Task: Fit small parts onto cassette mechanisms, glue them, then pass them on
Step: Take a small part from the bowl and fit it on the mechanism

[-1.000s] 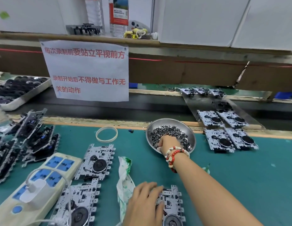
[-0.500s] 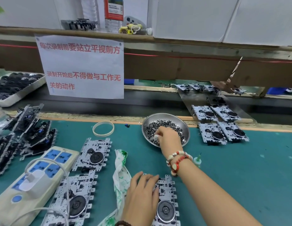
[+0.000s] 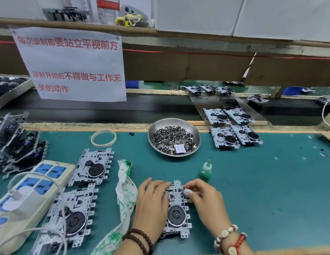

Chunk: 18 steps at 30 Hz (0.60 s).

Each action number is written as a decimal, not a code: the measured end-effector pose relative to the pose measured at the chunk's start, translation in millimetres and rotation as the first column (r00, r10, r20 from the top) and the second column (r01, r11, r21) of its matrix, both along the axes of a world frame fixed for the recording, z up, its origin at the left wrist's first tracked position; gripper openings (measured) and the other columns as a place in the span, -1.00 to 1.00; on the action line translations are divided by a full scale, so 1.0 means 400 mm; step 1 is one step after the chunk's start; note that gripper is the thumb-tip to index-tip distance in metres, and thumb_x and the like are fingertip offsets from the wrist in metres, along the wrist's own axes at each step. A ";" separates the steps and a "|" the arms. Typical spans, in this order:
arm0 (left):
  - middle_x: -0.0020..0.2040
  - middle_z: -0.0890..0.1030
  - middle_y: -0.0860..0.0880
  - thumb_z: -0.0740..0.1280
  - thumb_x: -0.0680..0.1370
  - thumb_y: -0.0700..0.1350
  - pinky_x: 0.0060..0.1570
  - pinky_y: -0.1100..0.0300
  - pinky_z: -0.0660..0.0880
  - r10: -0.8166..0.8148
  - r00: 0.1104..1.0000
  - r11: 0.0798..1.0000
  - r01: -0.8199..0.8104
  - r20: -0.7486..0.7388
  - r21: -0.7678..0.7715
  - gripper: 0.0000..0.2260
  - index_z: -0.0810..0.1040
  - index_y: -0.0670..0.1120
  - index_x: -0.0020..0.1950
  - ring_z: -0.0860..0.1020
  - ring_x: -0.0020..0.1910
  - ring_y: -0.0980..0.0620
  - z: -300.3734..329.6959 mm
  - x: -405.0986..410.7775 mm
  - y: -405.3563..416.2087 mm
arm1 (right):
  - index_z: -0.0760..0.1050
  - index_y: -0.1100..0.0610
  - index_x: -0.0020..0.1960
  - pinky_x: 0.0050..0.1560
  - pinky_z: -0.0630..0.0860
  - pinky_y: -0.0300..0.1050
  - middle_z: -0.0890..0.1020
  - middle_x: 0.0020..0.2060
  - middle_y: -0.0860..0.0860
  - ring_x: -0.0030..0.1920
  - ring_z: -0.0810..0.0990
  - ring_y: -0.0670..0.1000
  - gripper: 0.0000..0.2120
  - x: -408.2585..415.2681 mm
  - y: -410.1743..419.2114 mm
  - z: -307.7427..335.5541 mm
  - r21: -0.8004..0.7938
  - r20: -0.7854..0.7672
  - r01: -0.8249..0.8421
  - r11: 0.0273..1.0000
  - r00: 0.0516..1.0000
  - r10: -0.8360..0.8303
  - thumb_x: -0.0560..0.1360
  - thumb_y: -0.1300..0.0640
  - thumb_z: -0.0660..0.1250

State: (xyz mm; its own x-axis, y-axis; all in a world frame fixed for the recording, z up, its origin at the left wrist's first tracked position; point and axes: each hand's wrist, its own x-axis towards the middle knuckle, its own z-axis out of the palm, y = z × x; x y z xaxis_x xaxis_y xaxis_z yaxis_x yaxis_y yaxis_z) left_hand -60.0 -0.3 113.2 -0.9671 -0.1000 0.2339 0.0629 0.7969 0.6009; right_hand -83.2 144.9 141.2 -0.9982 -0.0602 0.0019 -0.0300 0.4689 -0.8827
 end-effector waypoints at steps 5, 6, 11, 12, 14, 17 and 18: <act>0.26 0.40 0.17 0.09 0.62 -0.05 0.27 0.46 -0.11 -0.005 1.000 1.000 0.005 -0.016 0.005 -0.70 0.40 0.12 0.33 0.08 0.35 0.11 -0.007 -0.014 -0.013 | 0.50 -0.06 -0.28 -0.23 0.42 -0.51 0.61 -0.33 -0.17 -0.27 0.55 -0.32 -0.73 -0.016 -0.022 -0.006 0.042 -0.051 -0.016 0.999 0.999 0.018 0.47 0.28 0.36; 0.25 0.40 0.16 0.09 0.62 -0.05 0.26 0.46 -0.11 -0.005 1.000 1.000 0.005 -0.019 0.006 -0.70 0.41 0.11 0.32 0.08 0.35 0.11 -0.008 -0.016 -0.015 | 0.49 -0.06 -0.27 -0.22 0.41 -0.52 0.61 -0.32 -0.17 -0.25 0.53 -0.33 -0.74 -0.018 -0.027 -0.008 0.049 -0.070 -0.018 0.999 0.997 0.021 0.47 0.27 0.36; 0.23 0.42 0.12 0.10 0.62 -0.08 0.27 0.45 -0.08 0.005 0.999 1.000 -0.005 -0.043 0.001 -0.71 0.44 0.08 0.30 0.09 0.33 0.10 -0.011 -0.045 -0.023 | 0.48 -0.01 -0.20 -0.21 0.39 -0.53 0.59 -0.28 -0.18 -0.24 0.52 -0.35 -0.81 -0.039 -0.049 -0.013 0.020 -0.109 -0.019 1.000 0.994 0.021 0.49 0.26 0.34; 0.23 0.43 0.10 0.09 0.62 -0.08 0.29 0.42 -0.07 0.003 0.999 1.000 -0.003 -0.044 -0.012 -0.71 0.43 0.07 0.31 0.10 0.33 0.08 -0.007 -0.058 -0.026 | 0.49 0.01 -0.18 -0.20 0.40 -0.52 0.59 -0.28 -0.17 -0.25 0.52 -0.34 -0.82 -0.047 -0.054 -0.012 0.011 -0.115 -0.012 1.000 0.993 0.013 0.49 0.27 0.33; 0.24 0.43 0.10 0.07 0.63 -0.08 0.33 0.36 -0.03 -0.011 0.999 0.998 0.009 -0.032 -0.058 -0.70 0.41 0.08 0.33 0.11 0.35 0.04 0.002 -0.086 -0.032 | 0.49 0.02 -0.15 -0.19 0.41 -0.51 0.58 -0.27 -0.14 -0.28 0.53 -0.30 -0.84 -0.064 -0.063 -0.007 -0.005 -0.125 0.013 1.000 0.992 -0.013 0.49 0.28 0.33; 0.25 0.38 0.16 0.03 0.63 -0.04 0.33 0.34 0.00 -0.015 1.000 0.996 0.015 -0.005 -0.092 -0.69 0.35 0.13 0.35 0.10 0.36 0.06 0.012 -0.121 -0.044 | 0.51 -0.02 -0.10 -0.17 0.43 -0.48 0.59 -0.26 -0.15 -0.26 0.54 -0.27 -0.83 -0.091 -0.077 -0.004 0.001 -0.142 0.024 1.000 0.990 -0.024 0.49 0.26 0.34; 0.25 0.37 0.18 0.02 0.63 -0.03 0.32 0.35 0.01 -0.006 1.000 0.997 0.006 0.007 -0.076 -0.69 0.34 0.15 0.34 0.10 0.35 0.08 0.012 -0.128 -0.049 | 0.54 -0.01 -0.10 -0.16 0.43 -0.49 0.60 -0.25 -0.16 -0.24 0.55 -0.28 -0.85 -0.099 -0.083 -0.006 0.013 -0.149 0.018 1.000 0.989 -0.016 0.49 0.24 0.34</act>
State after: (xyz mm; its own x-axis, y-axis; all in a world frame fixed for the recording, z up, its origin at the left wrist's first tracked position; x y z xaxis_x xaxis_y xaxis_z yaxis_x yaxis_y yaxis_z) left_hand -111.2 -19.8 117.8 -0.9692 -0.0764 0.2340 0.0641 0.8397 0.5393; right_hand -122.8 111.8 138.6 -0.9878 -0.0446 0.1495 -0.1523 0.4832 -0.8621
